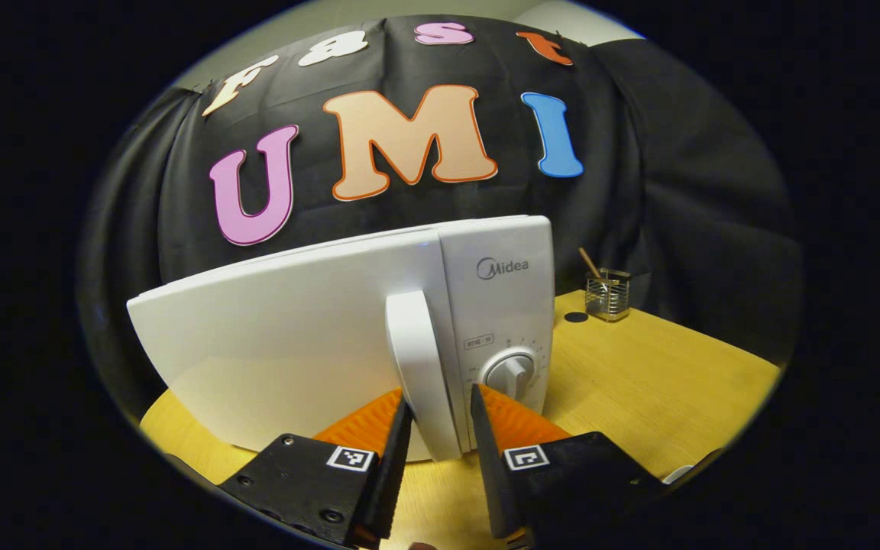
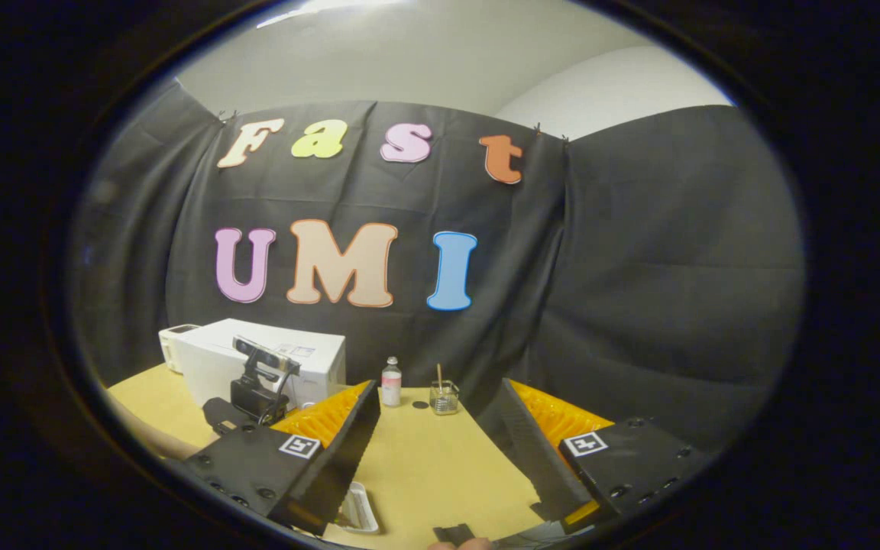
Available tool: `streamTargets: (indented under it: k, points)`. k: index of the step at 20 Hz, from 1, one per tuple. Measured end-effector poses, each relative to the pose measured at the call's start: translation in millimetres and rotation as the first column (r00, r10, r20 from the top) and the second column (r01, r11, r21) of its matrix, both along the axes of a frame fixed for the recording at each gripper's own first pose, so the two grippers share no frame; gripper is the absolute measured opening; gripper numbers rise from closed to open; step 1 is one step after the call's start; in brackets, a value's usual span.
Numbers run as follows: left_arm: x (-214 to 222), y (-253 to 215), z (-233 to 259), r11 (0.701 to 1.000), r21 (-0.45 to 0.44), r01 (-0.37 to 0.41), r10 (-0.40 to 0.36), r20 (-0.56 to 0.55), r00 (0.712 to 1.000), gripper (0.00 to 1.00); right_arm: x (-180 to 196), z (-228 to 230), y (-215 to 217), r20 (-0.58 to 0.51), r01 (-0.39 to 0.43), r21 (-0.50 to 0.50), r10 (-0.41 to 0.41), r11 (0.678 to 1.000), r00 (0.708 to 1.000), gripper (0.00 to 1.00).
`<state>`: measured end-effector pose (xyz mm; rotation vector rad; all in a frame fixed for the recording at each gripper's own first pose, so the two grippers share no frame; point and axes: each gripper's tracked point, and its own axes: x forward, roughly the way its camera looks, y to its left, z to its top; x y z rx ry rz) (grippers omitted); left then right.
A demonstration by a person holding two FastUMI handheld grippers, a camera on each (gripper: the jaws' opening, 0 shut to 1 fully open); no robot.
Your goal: Open the microwave oven with the left hand, put the food in, and close the microwave oven.
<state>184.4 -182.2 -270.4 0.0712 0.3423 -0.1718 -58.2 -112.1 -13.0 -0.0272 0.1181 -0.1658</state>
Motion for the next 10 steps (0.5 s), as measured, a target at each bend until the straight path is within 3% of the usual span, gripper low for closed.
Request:
streamTargets:
  k: [2,4,10]
  points:
    - [2.2,-1.6,4.4,0.999,-0.051,0.008,-0.008,0.006,1.0,0.3,-0.3,-0.7,-1.4,-0.002,0.006,-0.002,-0.006,1.0,1.0,0.96]
    - [-0.8,-2.1,1.1,0.994,-0.105,0.015,-0.017,-0.02,1.0,0.23,0.0,0.2,-1.3,0.001,0.007,-0.003,-0.007,1.0,1.0,0.96]
    - [-2.4,-3.7,6.0,0.986,-0.131,0.106,-0.109,-0.016,0.994,0.17,4.2,0.2,3.9,0.0,-0.009,0.003,0.009,1.0,1.0,0.96]
